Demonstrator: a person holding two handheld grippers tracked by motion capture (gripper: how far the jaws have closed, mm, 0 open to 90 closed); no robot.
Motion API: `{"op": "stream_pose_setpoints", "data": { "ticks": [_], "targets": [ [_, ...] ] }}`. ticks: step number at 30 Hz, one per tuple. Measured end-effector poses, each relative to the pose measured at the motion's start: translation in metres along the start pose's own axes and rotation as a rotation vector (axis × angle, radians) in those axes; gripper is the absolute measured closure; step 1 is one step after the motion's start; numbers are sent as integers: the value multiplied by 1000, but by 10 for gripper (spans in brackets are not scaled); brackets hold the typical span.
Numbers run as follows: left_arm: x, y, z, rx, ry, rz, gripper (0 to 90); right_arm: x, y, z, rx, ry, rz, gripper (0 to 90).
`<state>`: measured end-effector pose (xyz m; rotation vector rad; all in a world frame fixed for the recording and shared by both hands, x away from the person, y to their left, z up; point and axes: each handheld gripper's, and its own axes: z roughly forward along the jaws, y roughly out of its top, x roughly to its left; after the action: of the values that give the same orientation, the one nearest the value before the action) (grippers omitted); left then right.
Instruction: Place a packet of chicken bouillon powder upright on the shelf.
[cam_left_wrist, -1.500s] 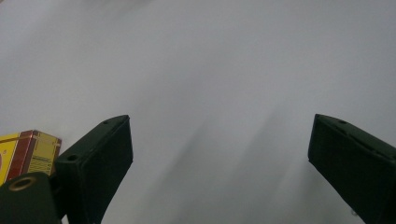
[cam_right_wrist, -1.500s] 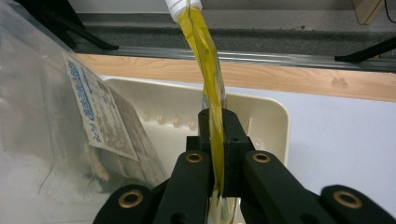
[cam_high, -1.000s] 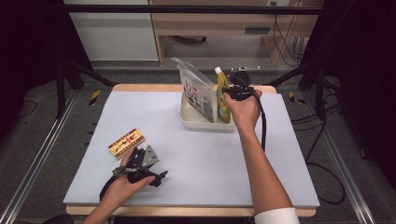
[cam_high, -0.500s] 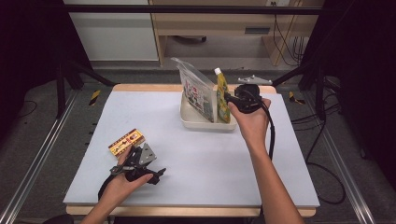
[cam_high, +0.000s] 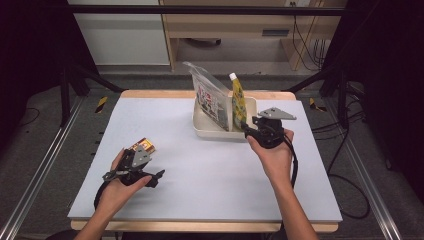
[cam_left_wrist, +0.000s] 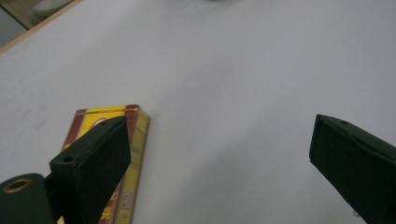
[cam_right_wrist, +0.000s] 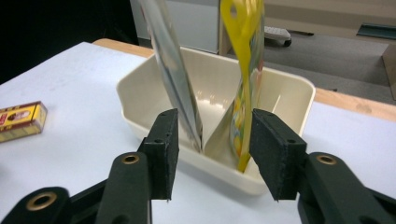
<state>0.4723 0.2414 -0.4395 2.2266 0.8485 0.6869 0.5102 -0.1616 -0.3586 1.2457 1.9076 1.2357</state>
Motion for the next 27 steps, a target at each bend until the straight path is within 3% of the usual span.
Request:
{"op": "stream_pose_setpoints", "data": {
  "ticks": [6, 9, 11, 15, 20, 23, 25, 27],
  "targets": [
    [16, -5, -5, -4, 21, -43, 56, 3, -31, -2, -7, 2, 13, 399],
    [22, -7, -8, -6, 25, -60, 58, 6, -44, 0, 16, 6, -10, 324],
    [27, -8, -10, 14, 24, -47, 57, 7, -48, 3, 33, 17, -18, 259],
    [36, -14, -13, 14, 19, -77, 56, 9, -56, 5, 69, 11, -27, 181],
    [46, -16, -18, 31, 32, -76, 54, 7, -66, 1, 99, 27, -42, 173],
    [55, -14, -21, 39, 13, -90, 54, 5, -70, -1, 116, 11, -50, 183],
    [64, -10, -23, 71, 2, -101, 57, 5, -71, -1, 119, 7, -54, 190],
    [72, -7, -24, 123, -3, -81, 58, 3, -71, -2, 118, -4, -68, 191]
  ]
}}
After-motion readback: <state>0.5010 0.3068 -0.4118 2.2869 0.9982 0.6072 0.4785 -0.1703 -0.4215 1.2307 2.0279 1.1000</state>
